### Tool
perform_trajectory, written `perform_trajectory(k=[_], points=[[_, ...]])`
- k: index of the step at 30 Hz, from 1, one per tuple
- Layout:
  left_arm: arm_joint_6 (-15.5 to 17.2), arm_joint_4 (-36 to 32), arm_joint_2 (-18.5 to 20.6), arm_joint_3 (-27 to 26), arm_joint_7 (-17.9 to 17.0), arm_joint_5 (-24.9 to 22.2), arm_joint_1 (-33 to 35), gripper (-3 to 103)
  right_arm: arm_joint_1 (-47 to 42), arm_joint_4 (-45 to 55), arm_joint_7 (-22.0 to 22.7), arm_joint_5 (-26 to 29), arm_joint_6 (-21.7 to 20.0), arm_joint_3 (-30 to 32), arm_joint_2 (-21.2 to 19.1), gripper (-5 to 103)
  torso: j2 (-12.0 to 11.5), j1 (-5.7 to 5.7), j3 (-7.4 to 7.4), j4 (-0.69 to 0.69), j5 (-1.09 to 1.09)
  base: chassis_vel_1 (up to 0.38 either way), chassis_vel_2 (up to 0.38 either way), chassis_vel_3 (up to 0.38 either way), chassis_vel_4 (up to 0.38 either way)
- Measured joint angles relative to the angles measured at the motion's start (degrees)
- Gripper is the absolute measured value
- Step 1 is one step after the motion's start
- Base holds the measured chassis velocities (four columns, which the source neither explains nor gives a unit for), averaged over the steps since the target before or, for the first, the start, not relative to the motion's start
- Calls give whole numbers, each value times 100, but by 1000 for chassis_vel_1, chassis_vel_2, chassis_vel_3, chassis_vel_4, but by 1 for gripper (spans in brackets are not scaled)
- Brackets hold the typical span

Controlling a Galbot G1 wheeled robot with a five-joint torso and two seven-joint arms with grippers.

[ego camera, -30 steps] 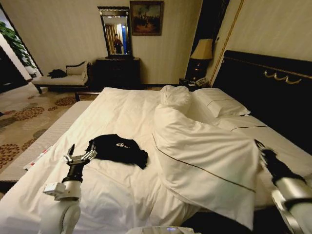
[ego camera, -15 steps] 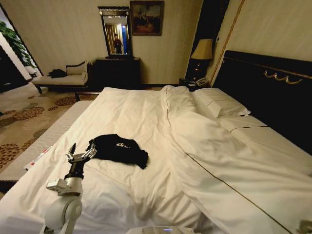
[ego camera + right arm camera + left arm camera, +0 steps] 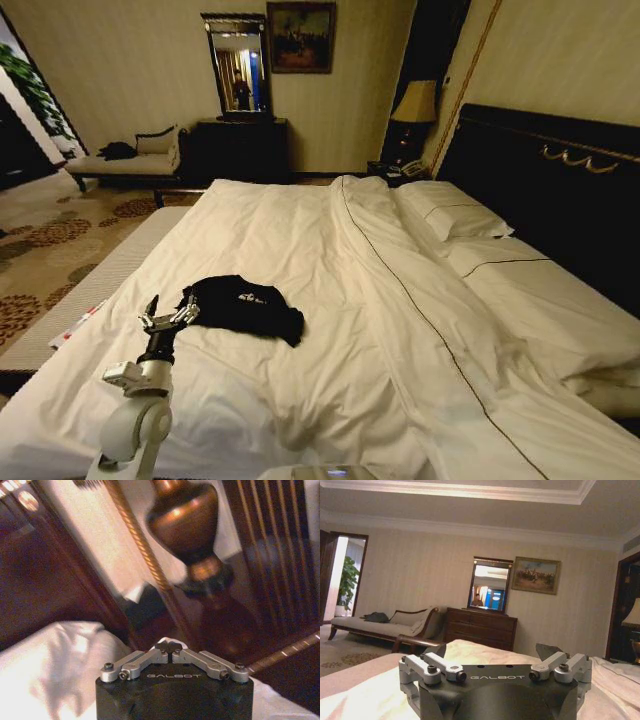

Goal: Fold the clothes on the bed.

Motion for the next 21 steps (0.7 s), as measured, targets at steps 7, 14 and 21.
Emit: perform_trajectory(k=[7,14,21], points=[[12,-94,-124,-33,-1,102,114,100,204,-545,-7,3,-131,-283,-138,0,0,0,0,1,-1,0,0,0,0],[11,-168,-219,-89,-1,211,255,100,217,-1000,413,-537,-606,-623,-206,15,0,0,0,0,1,0,0,0,0],[8,-358,-364,-148,1,379,492,100,-10,-554,1515,-1332,-1660,-654,-386,48,-1,0,0,1,0,0,0,0,0]])
